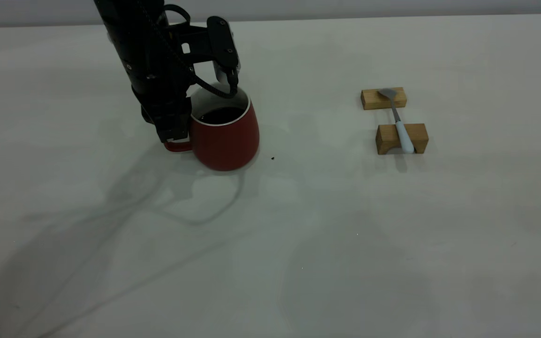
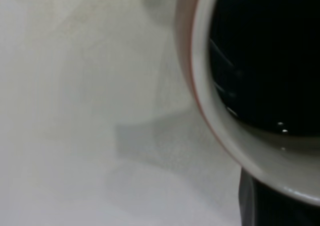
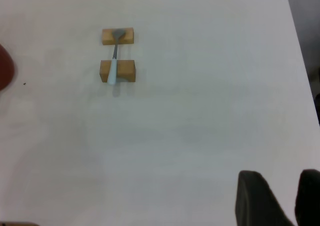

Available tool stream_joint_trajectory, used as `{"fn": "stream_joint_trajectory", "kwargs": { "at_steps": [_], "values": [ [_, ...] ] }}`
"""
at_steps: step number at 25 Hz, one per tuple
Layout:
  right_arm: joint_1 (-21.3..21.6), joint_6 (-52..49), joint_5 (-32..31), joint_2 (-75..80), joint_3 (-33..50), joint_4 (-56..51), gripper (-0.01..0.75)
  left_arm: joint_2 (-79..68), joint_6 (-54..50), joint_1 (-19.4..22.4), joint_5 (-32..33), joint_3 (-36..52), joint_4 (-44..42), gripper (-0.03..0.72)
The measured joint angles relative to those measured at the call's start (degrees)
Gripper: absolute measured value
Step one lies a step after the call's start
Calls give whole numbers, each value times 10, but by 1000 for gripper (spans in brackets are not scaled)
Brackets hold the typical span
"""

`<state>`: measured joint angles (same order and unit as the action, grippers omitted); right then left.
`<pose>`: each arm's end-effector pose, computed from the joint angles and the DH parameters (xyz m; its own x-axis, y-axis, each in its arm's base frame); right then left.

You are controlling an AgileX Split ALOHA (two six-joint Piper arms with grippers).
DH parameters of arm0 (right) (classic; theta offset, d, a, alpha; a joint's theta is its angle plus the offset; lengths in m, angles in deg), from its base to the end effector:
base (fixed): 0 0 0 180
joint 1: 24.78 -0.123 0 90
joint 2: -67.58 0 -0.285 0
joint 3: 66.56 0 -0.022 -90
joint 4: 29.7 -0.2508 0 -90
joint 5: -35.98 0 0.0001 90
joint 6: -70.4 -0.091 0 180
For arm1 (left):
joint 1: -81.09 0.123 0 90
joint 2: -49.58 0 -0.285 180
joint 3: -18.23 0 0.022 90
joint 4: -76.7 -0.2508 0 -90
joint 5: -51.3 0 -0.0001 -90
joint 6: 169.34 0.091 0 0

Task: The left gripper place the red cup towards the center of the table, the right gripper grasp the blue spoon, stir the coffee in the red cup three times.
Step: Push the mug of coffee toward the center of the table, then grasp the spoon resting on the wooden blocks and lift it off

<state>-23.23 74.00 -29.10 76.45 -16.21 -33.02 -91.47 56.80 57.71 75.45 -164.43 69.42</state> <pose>-0.0022 0.0048 0.2629 -0.5617 -0.0231 -0.8270 -0.0380 0.9993 -0.0022 0.3985 -0.1671 0.0426 -0.2249 0.9637 -0.1438 0.9276 0.2569 0.2711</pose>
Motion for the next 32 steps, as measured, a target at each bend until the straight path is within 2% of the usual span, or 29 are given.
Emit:
{"fn": "stream_joint_trajectory", "kwargs": {
  "at_steps": [2,11,14,18,23,30,32],
  "values": [
    [0,0,0,0,0,0,237,0,-1,0,0,0,-4,225],
    [0,0,0,0,0,0,237,5,-32,0,4,-1,-28,547],
    [0,0,0,0,0,0,237,31,-79,0,25,-3,-62,603],
    [0,0,0,0,0,0,237,102,-176,0,93,-9,-113,600],
    [0,0,0,0,0,0,237,204,-304,0,210,-11,-143,537],
    [0,0,0,0,0,0,237,324,-426,0,422,-11,-145,466],
    [0,0,0,0,0,0,237,353,-434,0,427,-11,-151,451]
  ]
}}
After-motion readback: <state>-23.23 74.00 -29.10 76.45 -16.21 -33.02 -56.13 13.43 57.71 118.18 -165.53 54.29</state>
